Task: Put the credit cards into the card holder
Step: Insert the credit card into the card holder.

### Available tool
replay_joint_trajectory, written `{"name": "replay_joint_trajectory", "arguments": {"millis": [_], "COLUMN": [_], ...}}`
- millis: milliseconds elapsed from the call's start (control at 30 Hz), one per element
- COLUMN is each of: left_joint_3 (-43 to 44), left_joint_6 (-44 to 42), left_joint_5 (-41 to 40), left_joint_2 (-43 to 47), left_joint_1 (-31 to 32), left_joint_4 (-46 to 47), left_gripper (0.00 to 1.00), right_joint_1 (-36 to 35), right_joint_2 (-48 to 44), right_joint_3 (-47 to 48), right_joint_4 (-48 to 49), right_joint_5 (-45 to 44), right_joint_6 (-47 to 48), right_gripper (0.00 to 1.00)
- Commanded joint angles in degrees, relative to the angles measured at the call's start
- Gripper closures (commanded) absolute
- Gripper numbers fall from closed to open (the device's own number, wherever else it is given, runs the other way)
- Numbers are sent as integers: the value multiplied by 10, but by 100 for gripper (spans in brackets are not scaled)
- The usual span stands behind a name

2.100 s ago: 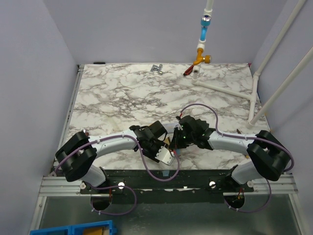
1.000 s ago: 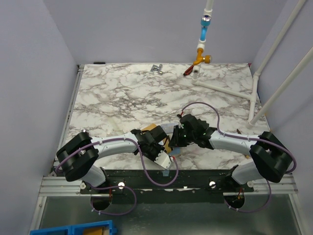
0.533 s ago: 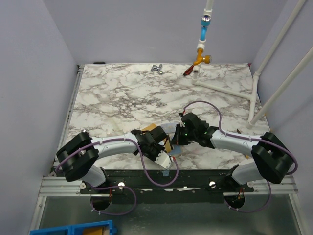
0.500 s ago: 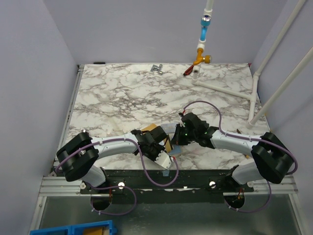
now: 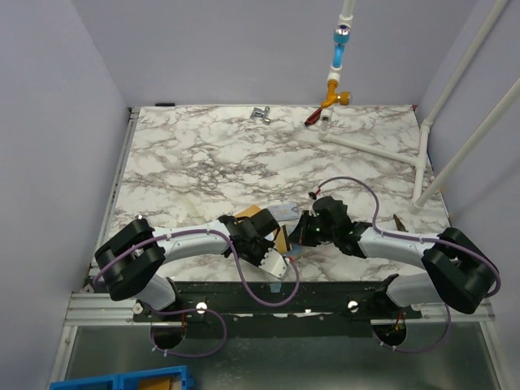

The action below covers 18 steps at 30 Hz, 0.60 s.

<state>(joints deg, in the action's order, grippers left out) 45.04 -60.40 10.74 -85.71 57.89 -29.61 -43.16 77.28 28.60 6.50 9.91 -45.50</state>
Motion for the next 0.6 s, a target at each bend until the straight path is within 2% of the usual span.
{"name": "replay_joint_trajectory", "arguments": {"millis": [0, 367, 567], "left_joint_3": [-19, -11, -7], "left_joint_6": [15, 18, 23], "left_joint_5": [-11, -20, -21], "left_joint_2": [-31, -44, -46], "left_joint_1": [0, 1, 0], "left_joint_4": [16, 17, 16], "left_gripper": [81, 85, 86], "right_joint_1": [8, 31, 32], "right_joint_2": [-13, -60, -65], "right_joint_3": [-35, -71, -52], "right_joint_4": [50, 119, 100], "right_joint_5": [4, 17, 4], "right_joint_6": [-34, -59, -45], "right_gripper": [99, 99, 99]}}
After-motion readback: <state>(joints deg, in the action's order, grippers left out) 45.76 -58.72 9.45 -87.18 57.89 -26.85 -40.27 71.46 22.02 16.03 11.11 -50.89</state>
